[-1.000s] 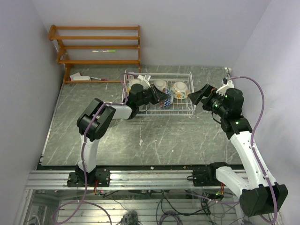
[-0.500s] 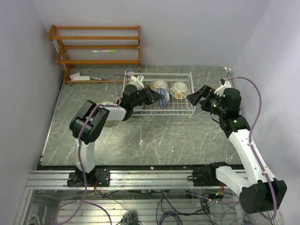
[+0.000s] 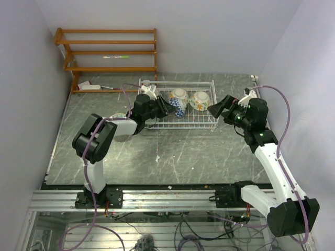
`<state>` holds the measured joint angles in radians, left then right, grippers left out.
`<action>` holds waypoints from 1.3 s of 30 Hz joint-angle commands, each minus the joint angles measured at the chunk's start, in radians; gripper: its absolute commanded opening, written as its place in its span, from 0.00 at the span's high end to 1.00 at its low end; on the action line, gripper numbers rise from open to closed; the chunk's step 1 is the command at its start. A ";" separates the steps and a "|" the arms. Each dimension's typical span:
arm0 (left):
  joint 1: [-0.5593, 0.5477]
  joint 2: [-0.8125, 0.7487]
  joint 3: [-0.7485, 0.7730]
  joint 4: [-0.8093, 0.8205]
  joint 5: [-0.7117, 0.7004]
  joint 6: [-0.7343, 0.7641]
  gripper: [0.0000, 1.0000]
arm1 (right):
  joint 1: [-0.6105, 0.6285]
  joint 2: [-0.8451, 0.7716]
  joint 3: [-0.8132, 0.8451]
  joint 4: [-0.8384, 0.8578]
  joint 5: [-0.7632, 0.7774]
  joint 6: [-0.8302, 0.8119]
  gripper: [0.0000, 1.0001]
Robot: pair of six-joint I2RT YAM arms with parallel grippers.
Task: Load the bowls into the dish rack
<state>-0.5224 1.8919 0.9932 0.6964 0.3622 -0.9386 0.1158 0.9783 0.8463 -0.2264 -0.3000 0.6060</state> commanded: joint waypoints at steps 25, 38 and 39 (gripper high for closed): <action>0.039 -0.126 -0.047 -0.385 -0.217 0.191 0.40 | -0.010 0.005 -0.044 0.062 -0.030 0.018 0.04; 0.039 -0.149 0.049 -0.599 -0.256 0.268 0.32 | -0.010 0.006 -0.050 0.069 -0.035 0.020 0.04; 0.039 -0.154 0.052 -0.610 -0.261 0.273 0.31 | -0.010 0.005 -0.051 0.069 -0.036 0.022 0.04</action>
<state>-0.5026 1.7653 1.0245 0.2016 0.2031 -0.7136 0.1123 0.9844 0.8074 -0.1841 -0.3264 0.6243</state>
